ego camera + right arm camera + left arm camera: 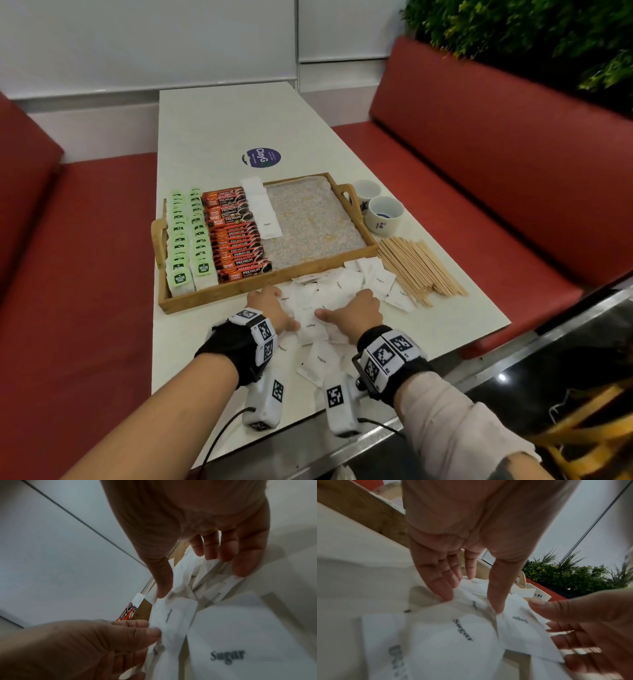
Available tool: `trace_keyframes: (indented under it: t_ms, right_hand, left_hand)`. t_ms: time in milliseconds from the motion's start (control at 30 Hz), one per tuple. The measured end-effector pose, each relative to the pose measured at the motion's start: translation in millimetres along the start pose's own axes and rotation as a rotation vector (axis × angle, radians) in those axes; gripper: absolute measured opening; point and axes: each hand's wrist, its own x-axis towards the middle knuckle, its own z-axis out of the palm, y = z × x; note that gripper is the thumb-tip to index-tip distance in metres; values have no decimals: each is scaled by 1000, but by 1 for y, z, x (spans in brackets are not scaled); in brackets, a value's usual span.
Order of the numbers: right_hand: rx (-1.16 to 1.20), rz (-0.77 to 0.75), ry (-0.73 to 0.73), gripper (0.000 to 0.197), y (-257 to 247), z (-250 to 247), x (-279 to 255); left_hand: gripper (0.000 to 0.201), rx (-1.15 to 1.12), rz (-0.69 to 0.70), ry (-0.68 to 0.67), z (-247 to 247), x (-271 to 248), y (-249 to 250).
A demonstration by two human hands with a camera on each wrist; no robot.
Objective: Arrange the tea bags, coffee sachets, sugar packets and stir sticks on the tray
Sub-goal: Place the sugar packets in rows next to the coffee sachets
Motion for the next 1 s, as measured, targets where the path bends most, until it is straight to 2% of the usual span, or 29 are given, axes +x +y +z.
trace_keyframes:
  t_ms: [133,300,333,433,767,1000]
  right_hand:
    - [57,25,-32,96,-10,6,9]
    - [89,-61,-121,53,-14,9,11]
    - [111,-71,-126,49,-14,10,10]
    - [133,-82,-125,57,-18,13,6]
    - [89,-173,-42,44,-32,20,3]
    - [85,-228,8,45,-31,8,10]
  left_hand:
    - [83,-20,-14,1,-1,1,-1]
    - [83,-46,-12,5,-1,1,-2]
    - [82,-58,-12,3,-1,1,-2]
    - [80,-83,-9,1,0,1,-3]
    - [80,-197,3,44,-5,4,-12]
    - [70,-257,-7,59,-7,7,-24]
